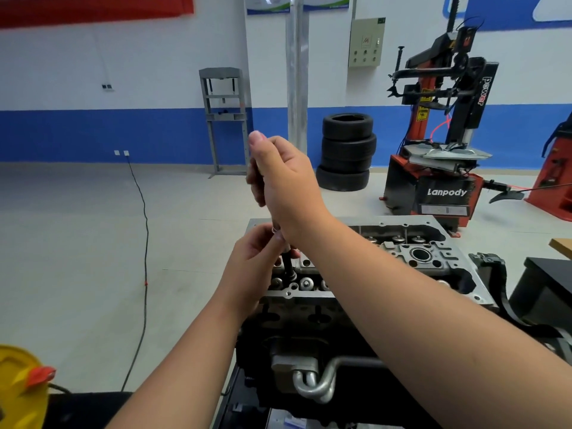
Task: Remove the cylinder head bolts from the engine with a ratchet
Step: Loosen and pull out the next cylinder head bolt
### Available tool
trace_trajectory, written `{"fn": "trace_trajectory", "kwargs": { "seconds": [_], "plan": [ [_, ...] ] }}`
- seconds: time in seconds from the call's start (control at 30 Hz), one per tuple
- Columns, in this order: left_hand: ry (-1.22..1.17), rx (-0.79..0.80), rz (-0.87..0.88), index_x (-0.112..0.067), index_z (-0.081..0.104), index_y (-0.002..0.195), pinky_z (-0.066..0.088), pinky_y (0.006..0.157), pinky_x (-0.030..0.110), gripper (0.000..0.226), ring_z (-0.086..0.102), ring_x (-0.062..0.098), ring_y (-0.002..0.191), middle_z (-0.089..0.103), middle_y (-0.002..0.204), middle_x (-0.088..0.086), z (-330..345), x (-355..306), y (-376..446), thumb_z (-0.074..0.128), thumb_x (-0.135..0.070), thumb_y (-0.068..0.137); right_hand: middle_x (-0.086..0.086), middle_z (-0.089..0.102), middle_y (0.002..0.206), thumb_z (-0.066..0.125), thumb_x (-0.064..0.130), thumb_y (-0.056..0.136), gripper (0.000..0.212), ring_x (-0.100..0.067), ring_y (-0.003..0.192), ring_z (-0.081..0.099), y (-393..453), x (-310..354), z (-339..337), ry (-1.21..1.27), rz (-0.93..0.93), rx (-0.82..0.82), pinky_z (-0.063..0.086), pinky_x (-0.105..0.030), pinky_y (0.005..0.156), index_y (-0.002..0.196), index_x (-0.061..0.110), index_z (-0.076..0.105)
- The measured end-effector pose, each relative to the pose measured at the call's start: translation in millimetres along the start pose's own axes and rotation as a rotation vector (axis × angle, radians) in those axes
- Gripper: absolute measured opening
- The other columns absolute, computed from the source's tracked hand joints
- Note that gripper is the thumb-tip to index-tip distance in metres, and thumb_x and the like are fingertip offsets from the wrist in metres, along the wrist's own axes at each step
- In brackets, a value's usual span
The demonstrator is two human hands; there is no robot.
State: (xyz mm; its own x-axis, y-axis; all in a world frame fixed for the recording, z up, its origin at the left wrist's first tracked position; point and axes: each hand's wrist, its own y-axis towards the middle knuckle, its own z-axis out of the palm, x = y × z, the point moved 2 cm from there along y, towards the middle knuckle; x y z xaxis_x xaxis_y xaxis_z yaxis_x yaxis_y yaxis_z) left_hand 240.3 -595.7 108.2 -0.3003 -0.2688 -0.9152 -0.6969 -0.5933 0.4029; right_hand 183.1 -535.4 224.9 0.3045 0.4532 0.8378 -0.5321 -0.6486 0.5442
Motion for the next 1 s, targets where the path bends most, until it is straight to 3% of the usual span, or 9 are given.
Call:
{"fn": "trace_trajectory", "kwargs": {
  "seconds": [0.17,0.3,0.4,0.5,0.6,0.7,0.83,0.93,1.0],
  "plan": [
    [0.004,-0.087,-0.024,-0.039,0.067,0.076,0.044,0.062,0.038,0.023,0.057,0.011,0.062,0.072,0.071,-0.006,0.4,3.5,5.4,0.079,-0.058,0.071,0.001,0.049,0.051,0.039,0.038,0.105,0.049,-0.012,0.044,0.041,4.7,2.1,-0.2,0.044,0.128,-0.014,0.035,-0.026,0.046,0.070,0.011,0.061],
    [-0.045,0.038,-0.033,-0.037,0.074,0.096,0.048,0.079,0.040,0.029,0.069,0.015,0.085,0.076,0.091,-0.003,-2.0,4.2,3.1,0.058,-0.060,0.088,0.005,0.038,0.051,0.041,0.054,0.100,0.050,-0.010,0.043,0.031,2.3,-0.9,-0.1,0.188,0.112,0.015,0.025,-0.022,0.043,0.078,0.011,0.050],
    [-0.026,0.065,-0.028,-0.033,0.075,0.100,0.051,0.087,0.046,0.038,0.073,0.021,0.098,0.076,0.100,0.006,-1.8,3.6,1.2,0.053,-0.062,0.092,0.008,0.041,0.053,0.052,0.050,0.098,0.038,-0.010,0.045,0.035,-1.1,-3.4,-4.2,0.108,0.003,-0.037,0.031,-0.024,0.044,0.085,0.015,0.046],
    [-0.003,-0.006,0.021,-0.041,0.074,0.092,0.050,0.075,0.035,0.025,0.070,0.006,0.082,0.076,0.089,-0.001,1.4,0.4,1.6,0.060,-0.061,0.087,0.006,0.055,0.060,0.052,0.043,0.102,0.033,-0.010,0.052,0.048,0.4,-2.3,-6.2,0.028,-0.032,-0.108,0.041,-0.028,0.052,0.083,0.016,0.055],
    [-0.010,-0.094,0.015,-0.040,0.069,0.083,0.051,0.069,0.036,0.021,0.065,0.015,0.074,0.073,0.080,-0.002,2.5,3.3,5.0,0.075,-0.058,0.075,0.005,0.057,0.057,0.041,0.046,0.105,0.050,-0.011,0.050,0.049,4.6,-3.5,-6.6,0.059,0.064,-0.091,0.041,-0.026,0.050,0.078,0.012,0.064],
    [-0.002,-0.048,0.001,-0.037,0.070,0.086,0.048,0.064,0.029,0.029,0.060,0.012,0.071,0.071,0.081,0.000,2.4,3.8,5.1,0.076,-0.061,0.071,0.006,0.049,0.048,0.033,0.050,0.106,0.059,-0.009,0.042,0.040,4.5,-5.9,-5.6,0.161,0.126,-0.068,0.033,-0.023,0.044,0.071,0.012,0.062],
    [-0.010,0.030,-0.035,-0.034,0.073,0.095,0.045,0.071,0.037,0.020,0.064,0.018,0.080,0.074,0.089,0.004,1.5,2.3,4.1,0.071,-0.052,0.086,0.007,0.038,0.048,0.041,0.059,0.100,0.057,-0.009,0.042,0.032,3.0,-5.1,-3.4,0.189,0.070,-0.025,0.027,-0.021,0.042,0.073,0.009,0.049],
    [0.005,0.065,-0.036,-0.026,0.074,0.102,0.044,0.079,0.047,0.029,0.066,0.032,0.089,0.075,0.098,0.010,2.4,3.6,2.7,0.065,-0.051,0.092,0.009,0.035,0.052,0.053,0.050,0.098,0.043,-0.008,0.044,0.030,0.6,-5.2,-4.2,0.127,0.024,-0.002,0.028,-0.022,0.042,0.075,0.015,0.041],
    [-0.002,0.091,-0.047,-0.033,0.073,0.107,0.047,0.087,0.049,0.031,0.070,0.031,0.105,0.077,0.104,0.005,1.9,3.8,1.8,0.059,-0.055,0.092,0.007,0.041,0.053,0.055,0.042,0.100,0.034,-0.010,0.047,0.035,-0.8,-4.7,-4.7,0.089,0.016,-0.026,0.032,-0.025,0.045,0.078,0.018,0.044]
  ]
}}
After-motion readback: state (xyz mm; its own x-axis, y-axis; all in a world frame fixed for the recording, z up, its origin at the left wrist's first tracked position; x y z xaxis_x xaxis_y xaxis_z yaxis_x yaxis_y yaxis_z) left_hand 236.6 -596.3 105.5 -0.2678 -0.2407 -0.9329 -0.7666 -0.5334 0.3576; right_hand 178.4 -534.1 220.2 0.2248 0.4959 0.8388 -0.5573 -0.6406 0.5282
